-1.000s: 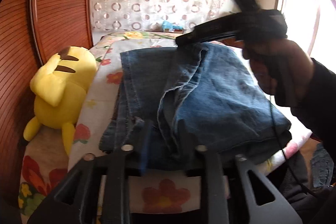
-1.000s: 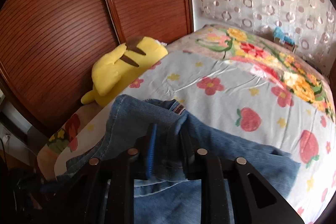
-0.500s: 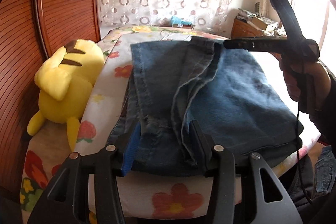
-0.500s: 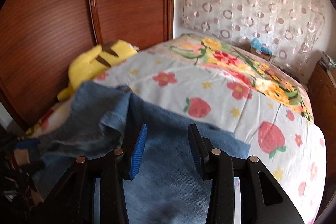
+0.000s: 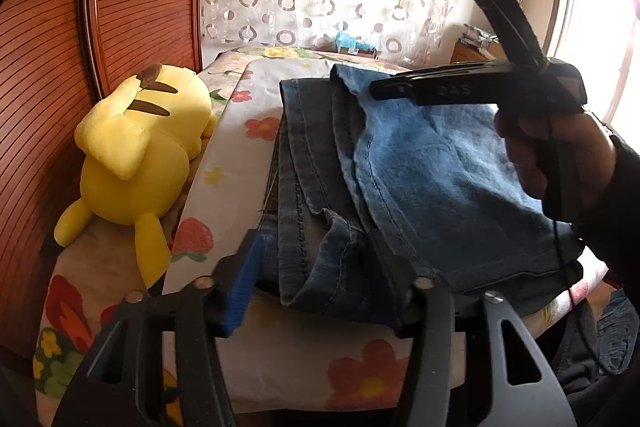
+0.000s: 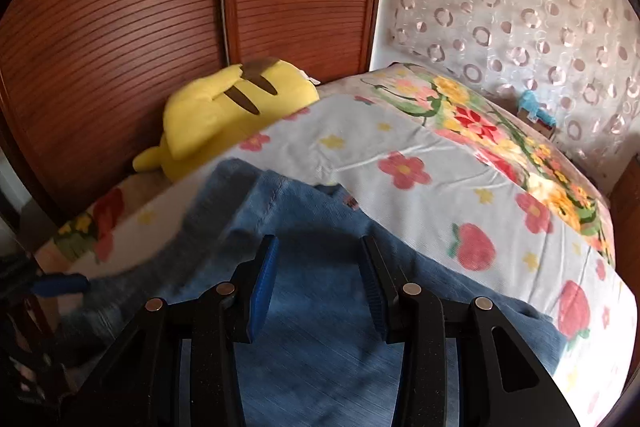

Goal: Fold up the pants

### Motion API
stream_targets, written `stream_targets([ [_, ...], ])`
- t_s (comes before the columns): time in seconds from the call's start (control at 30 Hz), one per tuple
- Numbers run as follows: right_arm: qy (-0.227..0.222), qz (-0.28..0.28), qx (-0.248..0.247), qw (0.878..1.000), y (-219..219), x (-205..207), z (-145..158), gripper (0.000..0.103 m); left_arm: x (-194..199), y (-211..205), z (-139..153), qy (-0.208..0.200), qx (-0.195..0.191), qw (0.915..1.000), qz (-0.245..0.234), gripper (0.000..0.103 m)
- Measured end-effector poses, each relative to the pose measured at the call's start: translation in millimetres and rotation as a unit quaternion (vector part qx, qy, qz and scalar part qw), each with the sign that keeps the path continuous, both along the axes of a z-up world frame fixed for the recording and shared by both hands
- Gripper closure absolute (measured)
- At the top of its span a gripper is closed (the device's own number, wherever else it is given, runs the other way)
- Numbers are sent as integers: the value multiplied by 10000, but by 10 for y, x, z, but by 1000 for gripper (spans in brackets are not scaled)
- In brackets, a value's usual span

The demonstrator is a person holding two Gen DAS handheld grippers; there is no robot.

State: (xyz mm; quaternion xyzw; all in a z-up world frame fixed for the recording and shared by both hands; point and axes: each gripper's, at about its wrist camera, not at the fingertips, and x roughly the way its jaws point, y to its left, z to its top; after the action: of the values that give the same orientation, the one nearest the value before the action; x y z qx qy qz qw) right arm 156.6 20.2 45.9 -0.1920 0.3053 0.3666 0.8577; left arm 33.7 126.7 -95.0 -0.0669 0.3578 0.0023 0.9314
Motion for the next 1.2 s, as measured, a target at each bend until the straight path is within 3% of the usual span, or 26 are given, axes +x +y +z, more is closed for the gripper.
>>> stream_targets([
  [0.13, 12, -50, 182, 9998, -164, 16, 74, 61, -23, 4, 57, -116, -17, 9999, -42, 26],
  [0.43, -281, -409, 533, 9973, -1147, -368, 344, 60, 9, -178, 219, -266, -28, 9991, -321, 19],
  [0.67, -315, -730, 739, 9941, -1826, -902, 336, 53, 22, -361, 429, -496, -56, 9974, -518, 2],
  [1.2, 74, -1263, 1009, 9868, -2425, -1613, 125, 50, 119, -929, 427, -400, 181, 9943, -976, 2],
])
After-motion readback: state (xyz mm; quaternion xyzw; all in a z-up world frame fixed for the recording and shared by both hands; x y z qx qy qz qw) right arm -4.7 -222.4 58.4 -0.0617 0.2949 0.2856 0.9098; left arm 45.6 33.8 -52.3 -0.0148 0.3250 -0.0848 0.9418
